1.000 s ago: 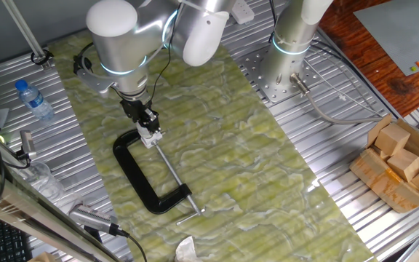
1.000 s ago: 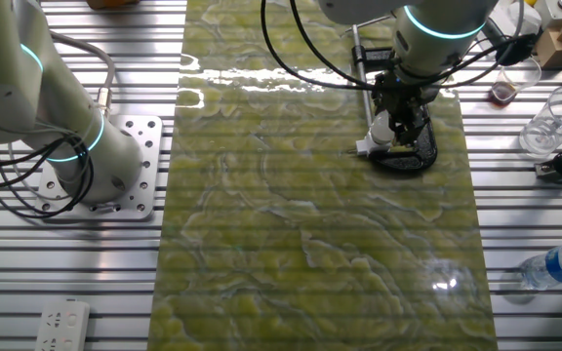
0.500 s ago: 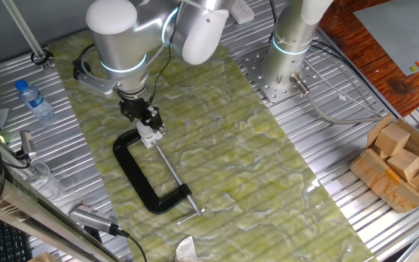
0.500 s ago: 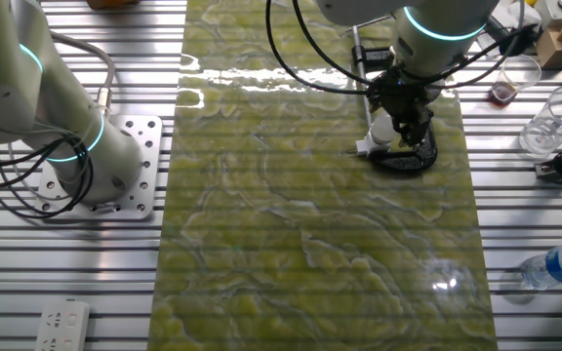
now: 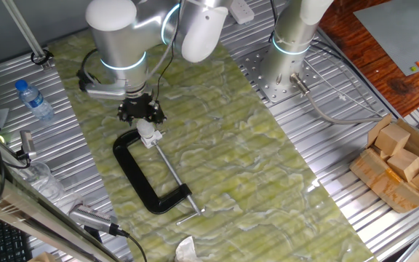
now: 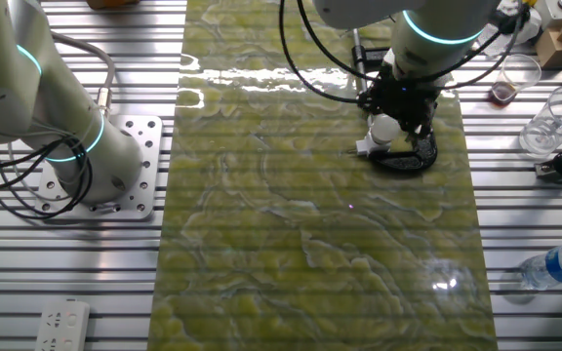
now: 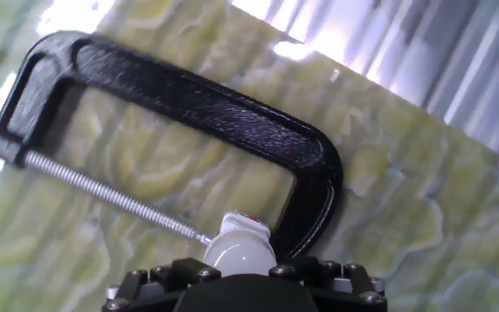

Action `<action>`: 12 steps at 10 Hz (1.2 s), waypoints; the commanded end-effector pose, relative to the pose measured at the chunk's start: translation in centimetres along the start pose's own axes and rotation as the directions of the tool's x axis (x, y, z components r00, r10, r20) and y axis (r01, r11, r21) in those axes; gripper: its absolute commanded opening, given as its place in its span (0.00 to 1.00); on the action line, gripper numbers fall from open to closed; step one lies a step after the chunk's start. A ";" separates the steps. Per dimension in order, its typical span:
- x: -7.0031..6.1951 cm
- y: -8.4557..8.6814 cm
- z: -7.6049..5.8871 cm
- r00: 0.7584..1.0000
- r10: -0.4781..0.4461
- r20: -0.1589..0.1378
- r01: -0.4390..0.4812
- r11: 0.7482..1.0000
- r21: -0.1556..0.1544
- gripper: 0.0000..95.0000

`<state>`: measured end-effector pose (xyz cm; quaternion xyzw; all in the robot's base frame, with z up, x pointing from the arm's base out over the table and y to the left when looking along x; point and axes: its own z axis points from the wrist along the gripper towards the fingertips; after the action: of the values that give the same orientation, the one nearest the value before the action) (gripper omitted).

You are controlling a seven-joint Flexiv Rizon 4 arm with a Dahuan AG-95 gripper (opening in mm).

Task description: Install the light bulb by rotating it

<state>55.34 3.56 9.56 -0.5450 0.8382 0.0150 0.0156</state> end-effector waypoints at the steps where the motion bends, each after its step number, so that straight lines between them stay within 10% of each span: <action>1: 0.0 0.0 -0.1 0.812 -0.584 0.009 0.584 0.812 -0.009 0.80; 6: -0.4 0.1 0.1 0.793 -0.609 0.015 0.609 0.793 -0.006 0.80; 7: -0.4 0.1 0.1 0.794 -0.608 0.015 0.608 0.794 -0.005 0.60; 12: -0.4 0.1 0.2 0.799 -0.601 0.012 0.601 0.799 -0.007 0.40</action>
<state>55.35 4.03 9.41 -0.7831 0.6214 0.0164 0.0197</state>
